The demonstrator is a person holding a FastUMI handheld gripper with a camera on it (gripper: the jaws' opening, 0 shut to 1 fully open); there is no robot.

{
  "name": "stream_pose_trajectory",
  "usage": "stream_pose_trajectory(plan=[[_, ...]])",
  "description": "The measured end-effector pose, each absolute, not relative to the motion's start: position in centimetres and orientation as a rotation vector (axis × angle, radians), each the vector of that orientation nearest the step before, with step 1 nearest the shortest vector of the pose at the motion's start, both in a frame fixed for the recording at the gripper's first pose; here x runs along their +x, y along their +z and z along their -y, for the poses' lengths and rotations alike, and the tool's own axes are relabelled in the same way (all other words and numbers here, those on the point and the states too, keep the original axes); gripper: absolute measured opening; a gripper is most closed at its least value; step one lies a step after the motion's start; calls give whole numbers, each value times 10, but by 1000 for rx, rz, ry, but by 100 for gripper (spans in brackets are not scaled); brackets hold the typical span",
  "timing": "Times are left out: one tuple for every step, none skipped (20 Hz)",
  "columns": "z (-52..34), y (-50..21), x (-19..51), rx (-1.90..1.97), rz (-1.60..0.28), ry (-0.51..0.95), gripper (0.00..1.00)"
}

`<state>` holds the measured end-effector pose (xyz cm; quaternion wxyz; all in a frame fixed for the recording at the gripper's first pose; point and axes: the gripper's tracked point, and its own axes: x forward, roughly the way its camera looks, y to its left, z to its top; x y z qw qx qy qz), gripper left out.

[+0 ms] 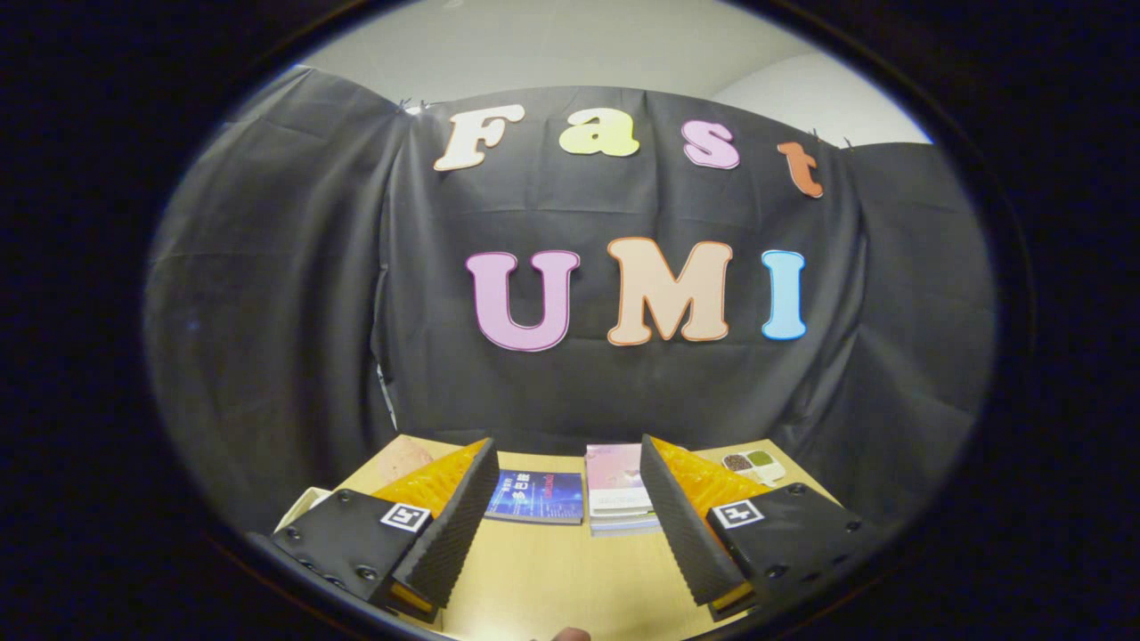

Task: Open the storage box then place both shoes into the box .Put the left shoe in first, then the right shoe, with the right side of both shoes facing outward in a uniform manner.

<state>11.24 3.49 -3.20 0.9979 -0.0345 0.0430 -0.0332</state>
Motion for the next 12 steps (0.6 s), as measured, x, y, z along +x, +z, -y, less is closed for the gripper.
stream_pose_trajectory(plan=[[-36,-32,112,-65,-87,-62,99],[-36,-32,112,-61,-88,-59,99],[-36,-32,112,-58,-88,-57,99],[-36,-32,111,-55,-90,-56,99],[-35,-32,110,-52,-92,-53,99],[-36,-31,110,-48,-92,-50,99],[-36,-32,109,-43,-91,-44,99],[-36,-31,109,-38,-89,-42,99],[-35,-31,108,-32,-91,-41,99],[-35,-31,107,-27,-92,-39,99],[-35,-31,106,-24,-93,-37,99],[-35,-30,105,-23,-91,-31,99]])
